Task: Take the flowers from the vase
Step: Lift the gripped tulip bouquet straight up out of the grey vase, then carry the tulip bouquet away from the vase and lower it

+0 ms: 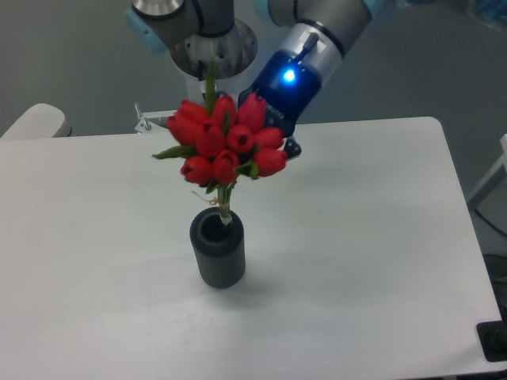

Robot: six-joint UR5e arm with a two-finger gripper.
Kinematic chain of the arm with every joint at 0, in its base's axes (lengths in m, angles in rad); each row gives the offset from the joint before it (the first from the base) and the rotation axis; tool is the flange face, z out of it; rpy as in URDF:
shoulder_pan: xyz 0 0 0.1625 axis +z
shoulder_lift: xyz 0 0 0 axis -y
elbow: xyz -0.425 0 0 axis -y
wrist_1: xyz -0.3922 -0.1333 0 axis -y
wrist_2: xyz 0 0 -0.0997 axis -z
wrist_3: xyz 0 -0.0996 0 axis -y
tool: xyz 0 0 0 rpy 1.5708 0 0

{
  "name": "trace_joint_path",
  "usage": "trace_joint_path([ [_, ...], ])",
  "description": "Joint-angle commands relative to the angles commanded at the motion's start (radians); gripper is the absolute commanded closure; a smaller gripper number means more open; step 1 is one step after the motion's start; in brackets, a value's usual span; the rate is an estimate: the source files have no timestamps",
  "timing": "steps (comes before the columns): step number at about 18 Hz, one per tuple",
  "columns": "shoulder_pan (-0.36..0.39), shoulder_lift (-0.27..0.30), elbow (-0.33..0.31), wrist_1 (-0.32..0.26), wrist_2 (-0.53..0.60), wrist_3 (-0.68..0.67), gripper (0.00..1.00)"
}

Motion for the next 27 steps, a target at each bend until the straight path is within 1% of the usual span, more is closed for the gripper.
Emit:
trace_joint_path([
  [3, 0.002, -0.006, 0.04, 0.0, 0.0, -0.017, 0.72],
  [5, 0.029, -0.034, 0.065, 0.002, 0.002, -0.003, 0.72],
  [8, 0.072, -0.107, 0.126, 0.003, 0.015, 0.012, 0.72],
  [10, 0.121, -0.162, 0.17, 0.003, 0.018, 0.04, 0.72],
  [13, 0.147, -0.26, 0.268, 0.012, 0.018, 0.047, 0.72],
  [15, 0.164, -0.323, 0.319, 0.012, 0.02, 0.06, 0.72],
  [16, 0.167, -0.346, 0.331, 0.012, 0.023, 0.085, 0.72],
  [18, 0.179, -0.379, 0.336, 0.009, 0.035, 0.15, 0.72],
  [21, 0.176, -0.414, 0.339, 0.025, 0.11, 0.214, 0.72],
  [24, 0.163, -0.436, 0.359, 0.025, 0.135, 0.23, 0.72],
  [27, 0.15, -0.437, 0.361, 0.026, 0.153, 0.245, 0.72],
])
